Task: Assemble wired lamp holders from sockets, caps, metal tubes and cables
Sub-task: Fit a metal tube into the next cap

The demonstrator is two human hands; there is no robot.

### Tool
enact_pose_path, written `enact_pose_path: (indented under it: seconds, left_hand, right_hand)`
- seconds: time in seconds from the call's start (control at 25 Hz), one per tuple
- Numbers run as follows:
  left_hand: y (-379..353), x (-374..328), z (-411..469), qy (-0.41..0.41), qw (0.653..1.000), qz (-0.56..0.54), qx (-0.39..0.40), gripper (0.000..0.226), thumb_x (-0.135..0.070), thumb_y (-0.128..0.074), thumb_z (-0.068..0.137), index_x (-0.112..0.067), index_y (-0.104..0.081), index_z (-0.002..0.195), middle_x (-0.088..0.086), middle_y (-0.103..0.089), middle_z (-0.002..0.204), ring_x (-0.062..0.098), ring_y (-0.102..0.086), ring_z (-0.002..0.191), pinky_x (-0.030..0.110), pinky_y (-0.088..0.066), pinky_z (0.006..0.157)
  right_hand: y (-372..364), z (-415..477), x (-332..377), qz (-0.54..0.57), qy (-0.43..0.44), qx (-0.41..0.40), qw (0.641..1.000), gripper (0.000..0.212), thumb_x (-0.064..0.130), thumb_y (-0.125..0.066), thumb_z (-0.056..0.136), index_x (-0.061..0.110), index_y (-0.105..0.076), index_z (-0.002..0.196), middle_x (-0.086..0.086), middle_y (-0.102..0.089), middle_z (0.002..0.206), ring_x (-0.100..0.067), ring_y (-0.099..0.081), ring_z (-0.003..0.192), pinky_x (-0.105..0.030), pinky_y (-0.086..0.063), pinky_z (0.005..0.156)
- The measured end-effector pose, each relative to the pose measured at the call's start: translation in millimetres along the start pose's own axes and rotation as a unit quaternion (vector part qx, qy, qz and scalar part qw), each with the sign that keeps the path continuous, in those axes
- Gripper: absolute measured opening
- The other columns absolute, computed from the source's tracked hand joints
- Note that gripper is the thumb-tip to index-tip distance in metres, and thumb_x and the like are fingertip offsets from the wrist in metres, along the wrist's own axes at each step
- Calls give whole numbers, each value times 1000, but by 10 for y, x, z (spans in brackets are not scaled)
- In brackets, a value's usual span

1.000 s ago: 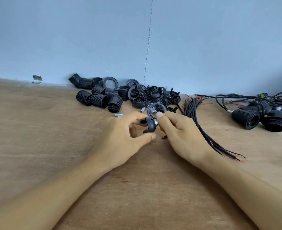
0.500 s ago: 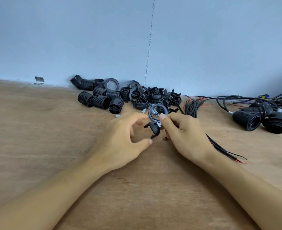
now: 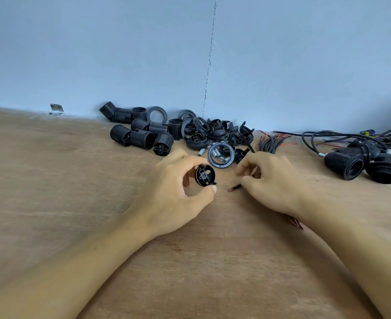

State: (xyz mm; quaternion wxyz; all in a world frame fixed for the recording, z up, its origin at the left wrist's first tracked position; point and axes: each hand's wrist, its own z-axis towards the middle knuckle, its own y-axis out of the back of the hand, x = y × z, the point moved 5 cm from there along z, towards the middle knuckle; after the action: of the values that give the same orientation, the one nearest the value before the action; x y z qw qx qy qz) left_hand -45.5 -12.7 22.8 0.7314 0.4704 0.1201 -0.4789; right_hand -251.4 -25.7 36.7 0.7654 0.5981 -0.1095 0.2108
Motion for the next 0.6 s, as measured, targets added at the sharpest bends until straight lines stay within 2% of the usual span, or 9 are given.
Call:
enact_pose_path:
  seconds: [0.08, 0.16, 0.28, 0.36, 0.44, 0.52, 0.6]
  left_hand:
    - [-11, 27, -2, 6, 1000, 20, -2, 26, -49, -75, 75, -36, -70, 97, -19, -52, 91, 6, -57, 87, 6, -39, 75]
    - [-3, 38, -3, 9, 1000, 28, -7, 26, -53, -75, 73, -38, -66, 93, -20, -55, 91, 5, -56, 89, 4, -37, 74]
    - [-1, 49, 3, 25, 999, 20, -10, 19, -49, -75, 77, -37, -62, 84, -17, -65, 79, 4, -61, 78, 8, -41, 65]
    - [-25, 55, 5, 29, 999, 14, 4, 17, -36, -77, 84, -37, -60, 81, -23, -68, 84, 0, -62, 71, 8, -43, 62]
    - [-50, 58, 7, 20, 999, 20, 20, 21, -31, -75, 87, -40, -58, 81, -24, -69, 83, -2, -61, 67, 7, -42, 63]
    - [-54, 46, 8, 7, 999, 23, 23, 14, -33, -70, 89, -42, -60, 84, -21, -70, 78, 0, -60, 63, 10, -43, 61]
    - [-55, 41, 9, 0, 999, 29, 16, 5, -37, -65, 89, -40, -69, 90, -23, -68, 79, 4, -61, 67, 14, -46, 62]
  right_hand:
    - [-33, 9, -16, -4, 18, 53, 998, 17, 19, -62, 76, 35, -64, 76, 16, -62, 86, 9, -55, 79, -19, -42, 68]
    - [-60, 3, -16, -4, 48, 70, 996, 17, 18, -66, 81, 35, -65, 80, 16, -59, 91, 12, -52, 83, -12, -36, 69]
    - [-65, -8, -6, -23, 103, 43, 993, 13, 21, -66, 93, 32, -69, 98, 17, -57, 97, 6, -53, 86, -16, -41, 77]
    - [-52, -18, 41, -44, 145, -12, 988, 14, 21, -61, 98, 24, -69, 109, 11, -58, 103, -4, -56, 90, -25, -46, 82]
    - [41, -47, 99, -7, 166, -111, 980, 13, 20, -58, 100, 20, -66, 110, 10, -59, 102, -4, -56, 87, -22, -43, 78]
    - [177, -78, 111, 112, 139, -192, 965, 11, 19, -54, 102, 25, -58, 111, 15, -63, 93, 0, -60, 83, -14, -42, 75]
    - [262, -113, 141, 242, 126, -224, 936, 9, 19, -49, 105, 24, -51, 112, 9, -69, 94, -10, -69, 83, -20, -51, 74]
